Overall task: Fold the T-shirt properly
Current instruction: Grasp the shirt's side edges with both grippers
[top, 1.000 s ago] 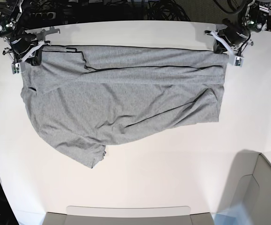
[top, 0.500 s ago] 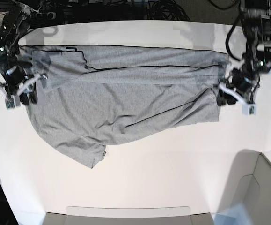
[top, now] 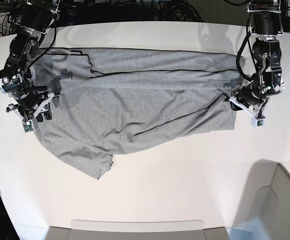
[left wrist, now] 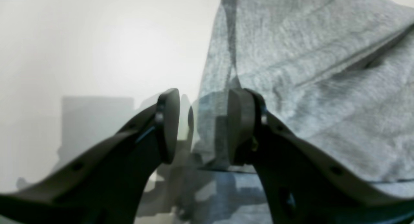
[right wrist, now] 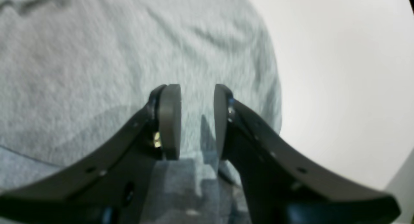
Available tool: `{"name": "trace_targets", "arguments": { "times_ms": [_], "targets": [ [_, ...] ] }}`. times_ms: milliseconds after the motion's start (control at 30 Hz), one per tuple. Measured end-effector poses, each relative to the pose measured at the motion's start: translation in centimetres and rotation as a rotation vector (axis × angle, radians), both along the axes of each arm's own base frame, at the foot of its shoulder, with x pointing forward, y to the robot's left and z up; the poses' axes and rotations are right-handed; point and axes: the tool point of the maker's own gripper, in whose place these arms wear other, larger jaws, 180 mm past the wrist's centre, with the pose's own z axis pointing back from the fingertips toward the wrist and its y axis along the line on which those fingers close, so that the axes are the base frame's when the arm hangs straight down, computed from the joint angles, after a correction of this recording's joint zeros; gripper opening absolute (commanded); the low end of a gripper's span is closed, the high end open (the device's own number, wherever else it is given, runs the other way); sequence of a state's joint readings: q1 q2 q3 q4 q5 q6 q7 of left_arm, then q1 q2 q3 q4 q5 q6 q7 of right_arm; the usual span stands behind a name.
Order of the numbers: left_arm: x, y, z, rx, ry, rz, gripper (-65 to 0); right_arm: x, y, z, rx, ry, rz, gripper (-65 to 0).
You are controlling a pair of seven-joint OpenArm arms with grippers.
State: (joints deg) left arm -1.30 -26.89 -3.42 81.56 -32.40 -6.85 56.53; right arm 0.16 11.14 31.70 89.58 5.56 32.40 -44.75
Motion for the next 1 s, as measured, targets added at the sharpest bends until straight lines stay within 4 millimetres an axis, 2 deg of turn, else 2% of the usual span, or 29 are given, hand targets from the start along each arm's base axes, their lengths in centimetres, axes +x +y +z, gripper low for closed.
{"name": "trace_targets", "arguments": {
  "times_ms": [333,600,767,1000],
  "targets": [
    [0.3,-2.2,-0.2,-0.054,-0.022,-0.052,-39.7,-0.2,0.0,-0.6,0.01,0.015,-0.003,-47.0],
    [0.6,0.3,0.9,-0.063,-0.064,0.046,-39.7,-0.2,-0.1,-0.6,0.008,0.015,-0.004,-47.1],
    [0.8,-1.9,1.3,-0.16,-0.077,-0.029,-39.8,0.0,-0.1,-0.5,0.008,0.012,-0.003,-47.1],
    [0.4,-2.3,1.0,-0.167,-0.053,-0.042,-39.8,0.2,-0.1,-0.3,0.008,0.006,-0.004,-47.1]
  ]
}}
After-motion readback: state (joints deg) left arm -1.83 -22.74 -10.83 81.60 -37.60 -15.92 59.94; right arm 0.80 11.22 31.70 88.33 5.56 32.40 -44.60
